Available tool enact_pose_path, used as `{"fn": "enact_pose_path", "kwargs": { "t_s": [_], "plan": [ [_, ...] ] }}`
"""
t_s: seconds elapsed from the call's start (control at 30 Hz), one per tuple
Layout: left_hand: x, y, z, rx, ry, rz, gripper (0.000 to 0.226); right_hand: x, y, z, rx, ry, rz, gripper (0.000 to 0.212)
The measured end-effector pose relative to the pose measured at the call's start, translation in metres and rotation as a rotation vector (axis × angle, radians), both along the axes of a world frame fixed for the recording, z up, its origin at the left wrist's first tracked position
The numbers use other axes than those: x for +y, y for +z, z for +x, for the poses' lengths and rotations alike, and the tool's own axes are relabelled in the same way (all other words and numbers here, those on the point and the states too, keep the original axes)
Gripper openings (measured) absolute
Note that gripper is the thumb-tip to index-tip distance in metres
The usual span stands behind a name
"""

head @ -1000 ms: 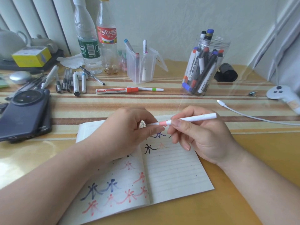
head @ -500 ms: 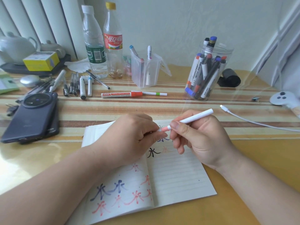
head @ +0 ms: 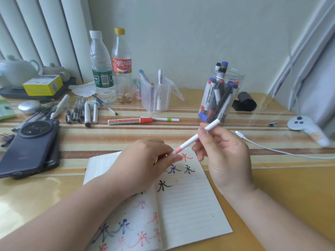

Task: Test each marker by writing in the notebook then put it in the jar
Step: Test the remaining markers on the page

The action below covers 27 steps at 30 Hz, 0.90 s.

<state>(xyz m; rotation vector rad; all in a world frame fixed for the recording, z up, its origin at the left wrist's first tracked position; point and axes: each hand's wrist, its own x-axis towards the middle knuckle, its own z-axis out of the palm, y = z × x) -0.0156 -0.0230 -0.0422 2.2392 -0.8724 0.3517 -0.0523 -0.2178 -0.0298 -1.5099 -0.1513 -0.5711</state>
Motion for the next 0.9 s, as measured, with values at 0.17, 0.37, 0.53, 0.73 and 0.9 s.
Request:
{"fn": "enact_pose_path", "kwargs": {
  "t_s": [0.17, 0.37, 0.53, 0.73, 0.9],
  "plan": [
    [-0.003, -0.008, 0.003, 0.000, 0.022, 0.026, 0.035, 0.005, 0.003, 0.001, -0.048, -0.021, 0.008, 0.029],
    [-0.002, -0.010, 0.004, 0.087, 0.071, 0.010, 0.012, 0.013, 0.015, 0.009, -0.197, -0.017, -0.110, 0.043],
    [-0.002, -0.010, 0.002, 0.194, 0.141, -0.058, 0.071, -0.003, 0.055, 0.048, -0.406, -0.145, -0.242, 0.030],
    [-0.001, -0.006, 0.001, 0.206, 0.129, -0.048, 0.060, -0.061, 0.121, 0.117, -0.540, -0.516, -0.275, 0.020],
    [0.000, -0.007, 0.002, 0.221, 0.131, -0.053, 0.059, -0.093, 0.120, 0.157, -0.314, -0.647, -0.388, 0.031]
  ]
}}
